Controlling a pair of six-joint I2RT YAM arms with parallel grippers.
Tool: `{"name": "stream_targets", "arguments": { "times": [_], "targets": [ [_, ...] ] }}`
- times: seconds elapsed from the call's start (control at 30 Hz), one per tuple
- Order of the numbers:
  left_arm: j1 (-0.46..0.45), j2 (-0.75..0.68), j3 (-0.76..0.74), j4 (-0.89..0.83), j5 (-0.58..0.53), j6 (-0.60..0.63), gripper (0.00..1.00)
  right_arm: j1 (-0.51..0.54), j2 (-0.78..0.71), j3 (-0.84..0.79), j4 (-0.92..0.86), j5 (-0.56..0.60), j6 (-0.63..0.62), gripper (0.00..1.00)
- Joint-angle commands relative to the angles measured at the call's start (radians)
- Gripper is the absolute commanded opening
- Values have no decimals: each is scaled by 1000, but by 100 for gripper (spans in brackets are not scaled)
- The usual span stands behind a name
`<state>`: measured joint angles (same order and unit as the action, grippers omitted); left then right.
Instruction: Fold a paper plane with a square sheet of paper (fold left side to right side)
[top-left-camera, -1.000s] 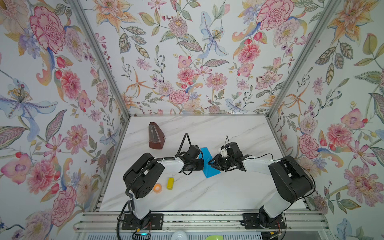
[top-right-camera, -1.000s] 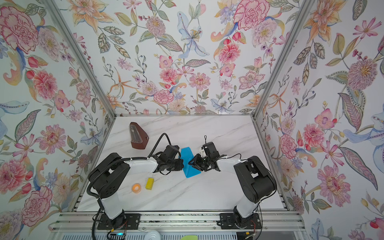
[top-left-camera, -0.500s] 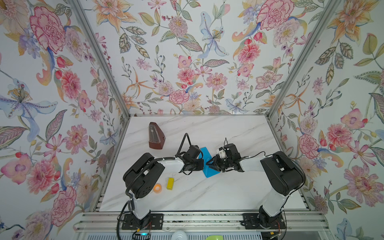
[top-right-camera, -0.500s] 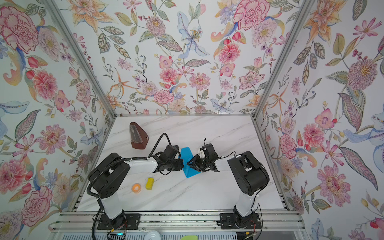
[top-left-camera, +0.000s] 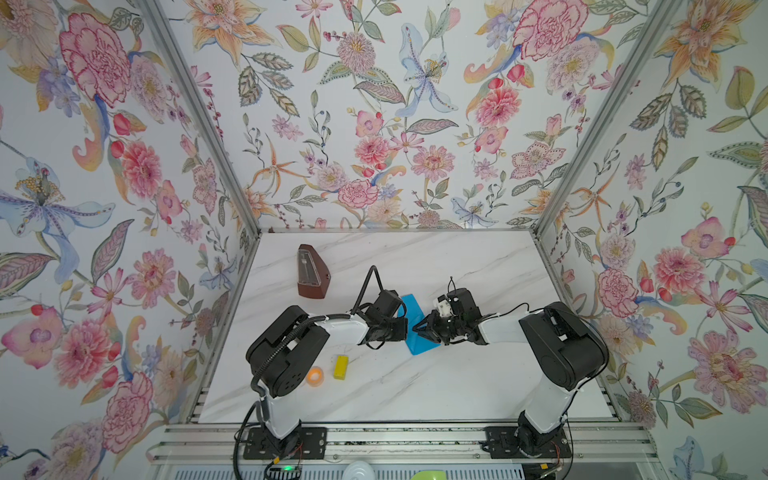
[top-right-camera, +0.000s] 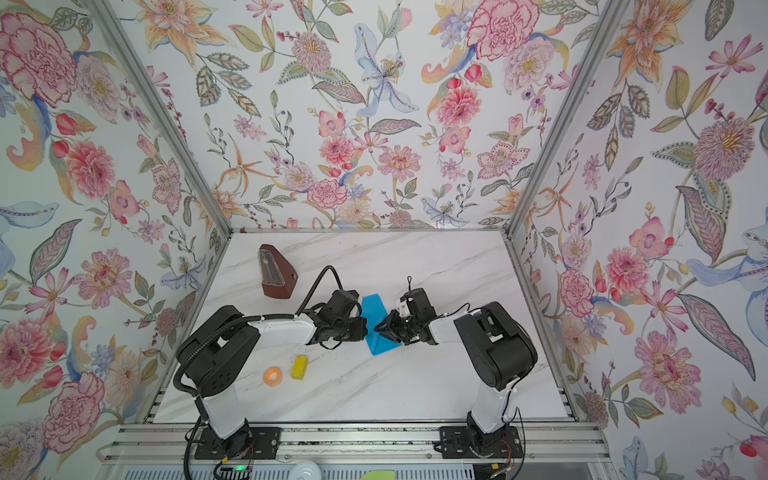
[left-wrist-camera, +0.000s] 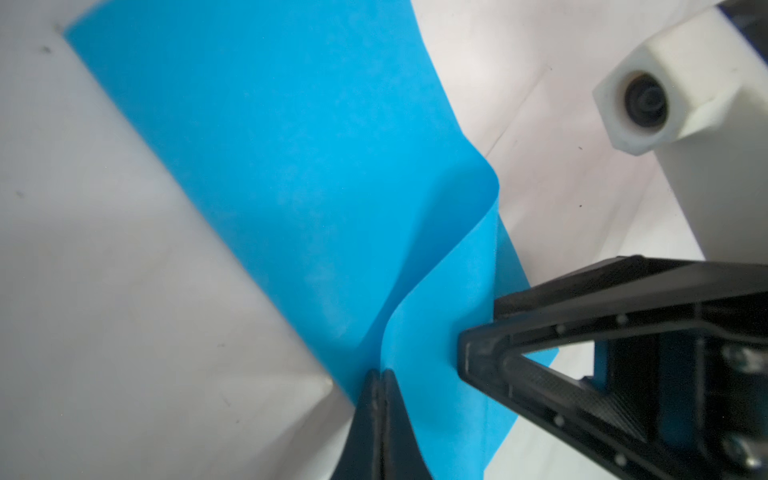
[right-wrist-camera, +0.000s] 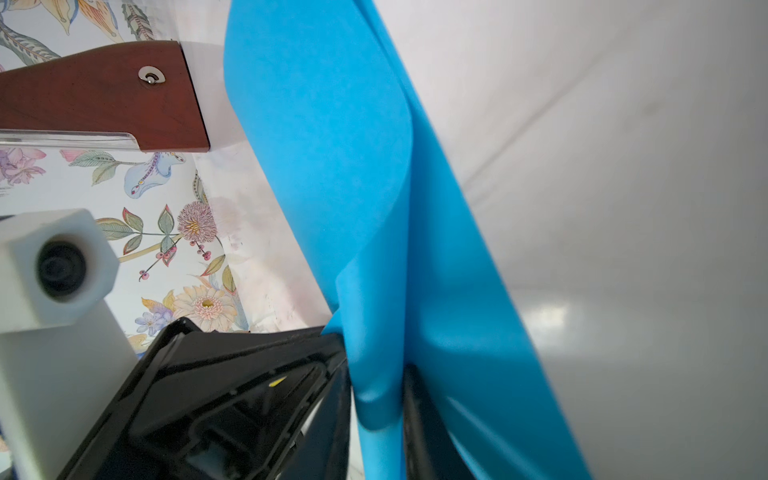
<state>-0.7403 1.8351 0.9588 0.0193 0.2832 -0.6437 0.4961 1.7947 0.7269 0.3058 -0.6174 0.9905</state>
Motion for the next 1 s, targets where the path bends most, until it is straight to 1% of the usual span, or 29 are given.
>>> {"name": "stream_targets", "arguments": {
  "times": [0.0,0.7,0.97],
  "targets": [
    [8,-8,36,-19,-8,28,0,3,13,-23,-62,32,-29,26],
    [9,39,51,-63,-4,56,1,1,-2,-30,-102,47,-54,23],
    [9,59,48,-77,-15,72,1,0,-28,-21,-138,55,-65,24]
  ]
}}
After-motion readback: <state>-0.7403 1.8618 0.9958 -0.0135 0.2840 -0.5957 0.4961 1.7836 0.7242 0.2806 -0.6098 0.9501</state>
